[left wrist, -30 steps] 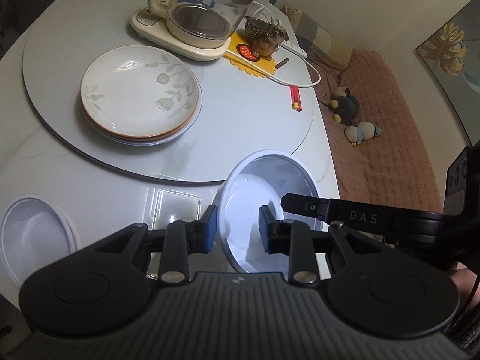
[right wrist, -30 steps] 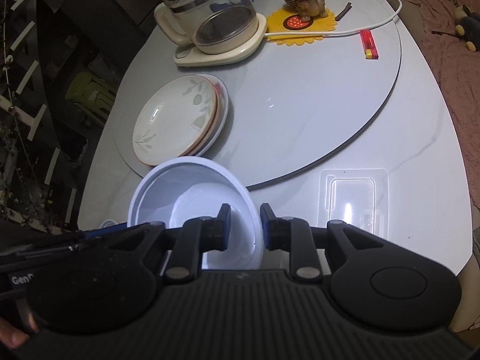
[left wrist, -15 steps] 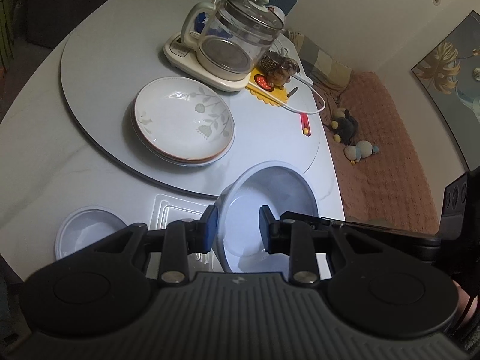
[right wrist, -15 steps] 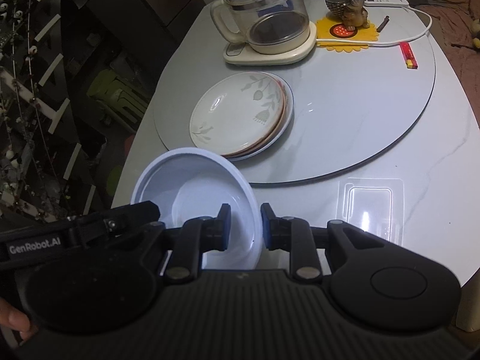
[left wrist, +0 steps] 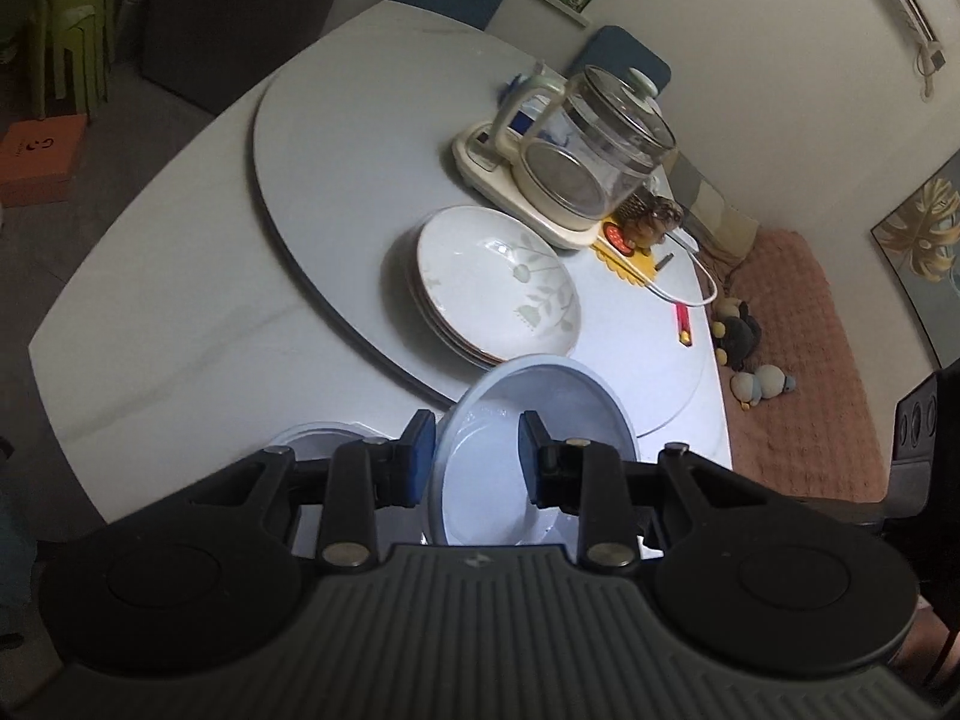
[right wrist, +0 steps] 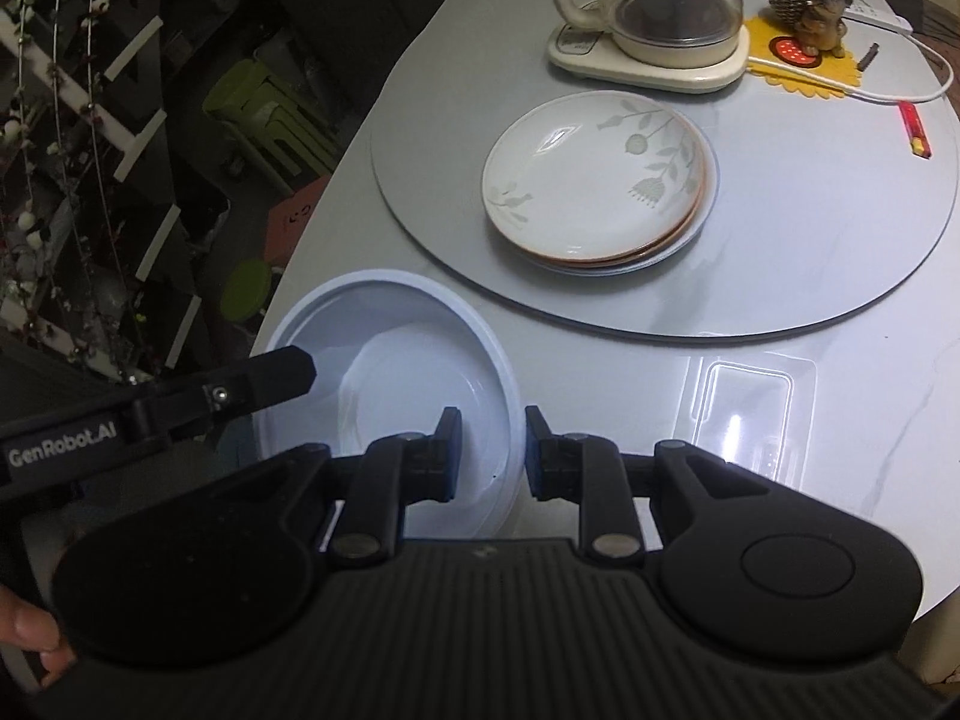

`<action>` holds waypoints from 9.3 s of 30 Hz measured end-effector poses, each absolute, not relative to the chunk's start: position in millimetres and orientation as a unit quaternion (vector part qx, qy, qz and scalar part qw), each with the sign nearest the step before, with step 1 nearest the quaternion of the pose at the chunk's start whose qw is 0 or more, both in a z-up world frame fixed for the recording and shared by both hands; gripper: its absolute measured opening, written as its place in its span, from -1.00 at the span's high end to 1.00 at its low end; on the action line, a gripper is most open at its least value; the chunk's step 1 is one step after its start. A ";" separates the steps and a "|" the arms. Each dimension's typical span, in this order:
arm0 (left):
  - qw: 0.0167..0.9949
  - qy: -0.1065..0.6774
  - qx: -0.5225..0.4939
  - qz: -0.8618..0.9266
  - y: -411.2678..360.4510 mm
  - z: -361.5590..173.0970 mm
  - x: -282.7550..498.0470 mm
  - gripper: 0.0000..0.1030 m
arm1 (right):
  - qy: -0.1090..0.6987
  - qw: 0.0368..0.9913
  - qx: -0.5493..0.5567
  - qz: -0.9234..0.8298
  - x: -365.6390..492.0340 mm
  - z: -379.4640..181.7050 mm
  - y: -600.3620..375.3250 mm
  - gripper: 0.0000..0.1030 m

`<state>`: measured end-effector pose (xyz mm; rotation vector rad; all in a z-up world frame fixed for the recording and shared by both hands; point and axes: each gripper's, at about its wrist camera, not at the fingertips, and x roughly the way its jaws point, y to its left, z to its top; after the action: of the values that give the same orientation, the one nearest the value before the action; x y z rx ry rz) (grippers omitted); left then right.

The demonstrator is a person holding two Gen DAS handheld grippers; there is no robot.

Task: Organize plates and bowls
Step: 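Carry the lavender-rimmed bowl with both grippers toward the leaf-pattern plate stack, then carry the bowl over the plate stack beside the kettle, then lower the bowl onto the plate stack with both grippers, then open both grippers and pull them back from the bowl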

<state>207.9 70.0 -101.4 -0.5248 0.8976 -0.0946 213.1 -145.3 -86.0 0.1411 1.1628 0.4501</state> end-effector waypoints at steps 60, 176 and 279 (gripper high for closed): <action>0.829 0.465 -0.310 0.038 146.0 -228.2 193.6 -0.19 | 0.612 0.761 -0.037 0.210 244.3 -168.2 -58.7 0.03; 0.838 0.443 -0.314 -0.049 55.7 -155.9 372.2 0.32 | 0.539 0.807 0.132 0.204 370.5 -106.0 -180.6 0.39; 0.950 0.303 -0.072 -0.019 66.7 18.5 151.1 -0.91 | 0.316 0.937 0.065 0.133 161.9 6.7 -197.3 -0.65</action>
<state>151.1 66.7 18.5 -0.1469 0.6155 -0.0389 161.9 -197.3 6.7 0.1337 0.6454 0.2714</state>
